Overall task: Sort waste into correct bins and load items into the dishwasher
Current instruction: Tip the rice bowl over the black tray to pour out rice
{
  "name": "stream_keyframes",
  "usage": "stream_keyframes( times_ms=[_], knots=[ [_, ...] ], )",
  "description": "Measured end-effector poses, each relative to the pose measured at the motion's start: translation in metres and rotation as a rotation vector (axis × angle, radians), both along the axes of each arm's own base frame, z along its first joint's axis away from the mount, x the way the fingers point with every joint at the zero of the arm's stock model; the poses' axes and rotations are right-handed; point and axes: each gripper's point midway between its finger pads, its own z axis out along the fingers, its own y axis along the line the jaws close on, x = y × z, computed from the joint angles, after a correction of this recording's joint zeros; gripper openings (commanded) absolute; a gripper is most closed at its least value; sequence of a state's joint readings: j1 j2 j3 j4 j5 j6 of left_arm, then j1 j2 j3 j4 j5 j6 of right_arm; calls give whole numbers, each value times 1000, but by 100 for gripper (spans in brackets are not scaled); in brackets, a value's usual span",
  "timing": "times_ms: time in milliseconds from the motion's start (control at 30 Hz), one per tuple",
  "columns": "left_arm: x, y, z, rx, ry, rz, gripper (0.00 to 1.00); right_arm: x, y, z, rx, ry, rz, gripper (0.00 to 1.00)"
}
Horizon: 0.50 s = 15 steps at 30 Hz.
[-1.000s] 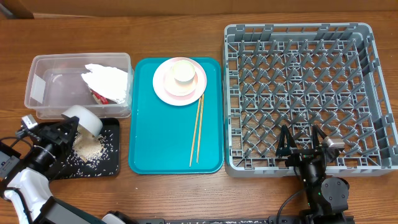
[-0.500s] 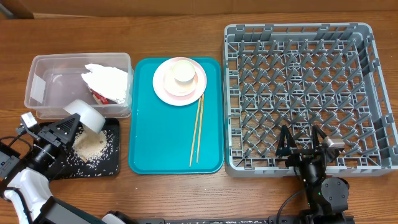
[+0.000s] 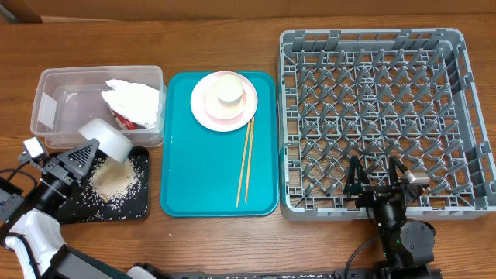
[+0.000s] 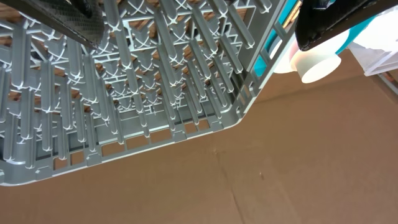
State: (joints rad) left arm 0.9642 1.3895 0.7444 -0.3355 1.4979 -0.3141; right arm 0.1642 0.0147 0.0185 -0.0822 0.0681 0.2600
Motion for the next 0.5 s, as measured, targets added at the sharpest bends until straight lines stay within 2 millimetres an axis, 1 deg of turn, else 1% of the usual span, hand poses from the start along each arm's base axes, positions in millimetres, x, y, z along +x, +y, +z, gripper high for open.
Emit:
stream_keyframes(
  times_ms=[167, 500],
  knots=[
    [-1, -2, -1, -18, 10, -1, 5, 0, 0, 0, 1, 0, 0, 100],
    [-3, -5, 4, -38, -12, -23, 4, 0, 0, 0, 1, 0, 0, 100]
  ],
)
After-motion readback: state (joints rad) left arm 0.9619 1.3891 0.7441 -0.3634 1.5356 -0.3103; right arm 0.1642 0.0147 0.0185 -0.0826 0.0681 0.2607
